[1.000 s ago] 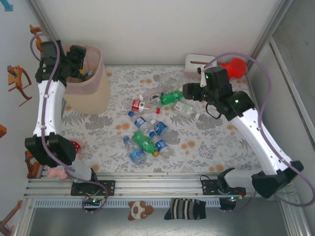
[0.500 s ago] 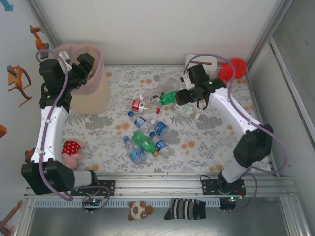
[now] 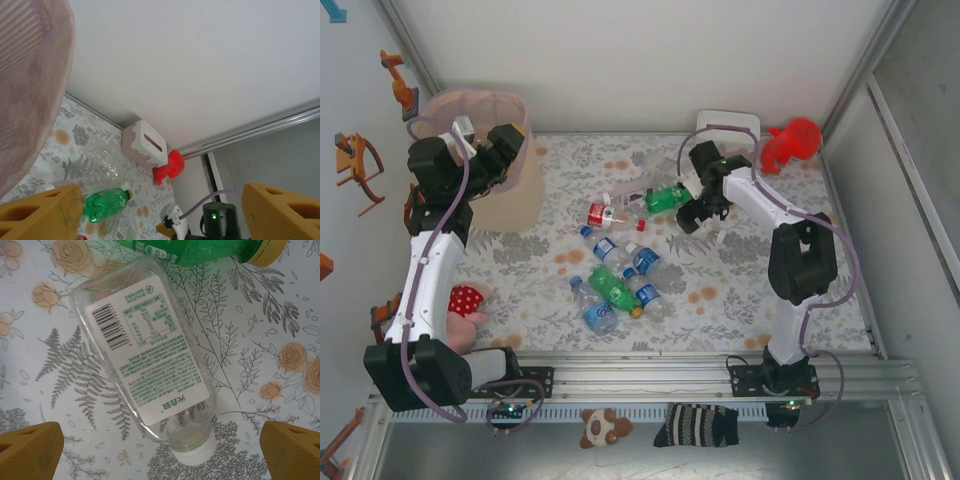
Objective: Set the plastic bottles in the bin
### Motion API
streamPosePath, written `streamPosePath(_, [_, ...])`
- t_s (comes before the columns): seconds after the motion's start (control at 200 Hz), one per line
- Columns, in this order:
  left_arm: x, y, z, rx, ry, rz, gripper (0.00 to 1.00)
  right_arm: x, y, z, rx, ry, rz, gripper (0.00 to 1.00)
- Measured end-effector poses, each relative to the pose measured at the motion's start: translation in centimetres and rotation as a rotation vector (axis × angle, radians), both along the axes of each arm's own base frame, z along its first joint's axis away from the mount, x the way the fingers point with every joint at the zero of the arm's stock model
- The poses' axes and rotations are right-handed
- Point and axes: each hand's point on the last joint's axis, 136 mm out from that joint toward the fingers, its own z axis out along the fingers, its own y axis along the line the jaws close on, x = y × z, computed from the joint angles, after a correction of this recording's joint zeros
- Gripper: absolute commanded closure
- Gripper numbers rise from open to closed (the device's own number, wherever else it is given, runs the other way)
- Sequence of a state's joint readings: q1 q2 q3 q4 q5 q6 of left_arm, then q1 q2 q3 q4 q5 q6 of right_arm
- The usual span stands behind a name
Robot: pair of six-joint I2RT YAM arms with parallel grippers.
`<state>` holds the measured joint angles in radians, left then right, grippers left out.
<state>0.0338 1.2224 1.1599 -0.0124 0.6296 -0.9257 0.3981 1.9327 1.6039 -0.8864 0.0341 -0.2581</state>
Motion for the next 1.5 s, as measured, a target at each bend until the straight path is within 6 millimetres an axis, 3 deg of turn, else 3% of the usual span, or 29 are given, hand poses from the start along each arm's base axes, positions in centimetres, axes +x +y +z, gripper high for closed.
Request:
streamPosePath(0.356, [0.3,-0.3,0.3,-0.081,-0.005,-0.009,0.18,0.6,-0.8,-4.0,-0.004,0.067,0.005,0.02])
streamPosePath(0.956, [0.6,-0.7,0.8,-0.144,-0.013,-0.011,0.19,-3.5,-1.5,-8.6,0.008,0.202,-0.054,0.26])
streamPosePath(1.322, [0.9,-1.1,0.6,-0.164,-0.002,-0.020,0.19,-3.3,-1.3,-8.5,0.015,0.187,-0.068,0.41])
streamPosePath(1.497, [0.8,-1.8,0.2,-0.137,0.021,-0.038,0.19,-3.7,-1.2,-7.3,0.017,0.162,-0.058,0.46])
